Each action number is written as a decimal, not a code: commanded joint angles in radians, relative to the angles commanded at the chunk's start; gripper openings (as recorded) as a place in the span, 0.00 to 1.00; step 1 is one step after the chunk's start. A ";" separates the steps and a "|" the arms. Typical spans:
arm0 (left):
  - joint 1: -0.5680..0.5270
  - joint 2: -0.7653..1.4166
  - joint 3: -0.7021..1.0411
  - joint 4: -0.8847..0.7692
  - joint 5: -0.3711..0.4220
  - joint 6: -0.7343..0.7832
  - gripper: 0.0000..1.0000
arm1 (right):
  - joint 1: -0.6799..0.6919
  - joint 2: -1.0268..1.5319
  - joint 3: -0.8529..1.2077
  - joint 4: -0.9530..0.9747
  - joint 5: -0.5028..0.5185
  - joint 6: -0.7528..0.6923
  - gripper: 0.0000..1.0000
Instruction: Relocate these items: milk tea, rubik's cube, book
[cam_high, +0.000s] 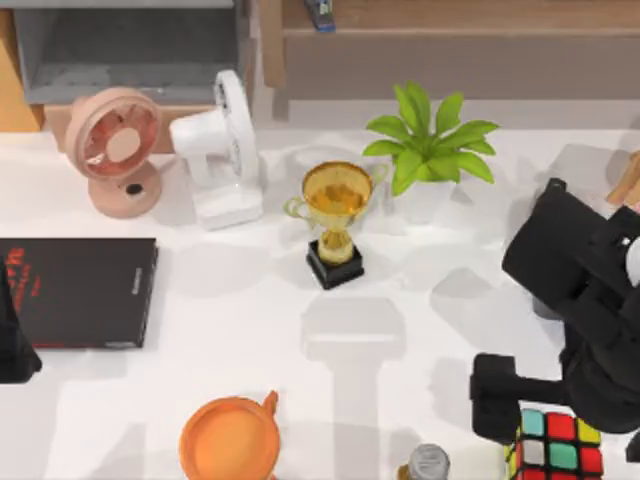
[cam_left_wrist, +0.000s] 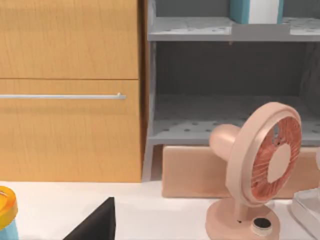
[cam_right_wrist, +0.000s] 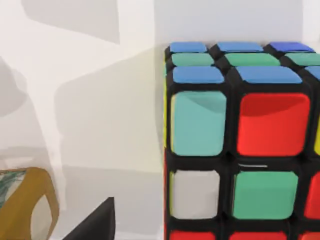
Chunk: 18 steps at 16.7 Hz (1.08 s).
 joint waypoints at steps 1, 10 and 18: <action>0.000 0.000 0.000 0.000 0.000 0.000 1.00 | 0.000 0.010 -0.023 0.033 0.000 0.000 1.00; 0.000 0.000 0.000 0.000 0.000 0.000 1.00 | 0.005 0.052 -0.112 0.164 0.000 0.006 1.00; 0.000 0.000 0.000 0.000 0.000 0.000 1.00 | 0.005 0.052 -0.112 0.164 0.000 0.006 0.40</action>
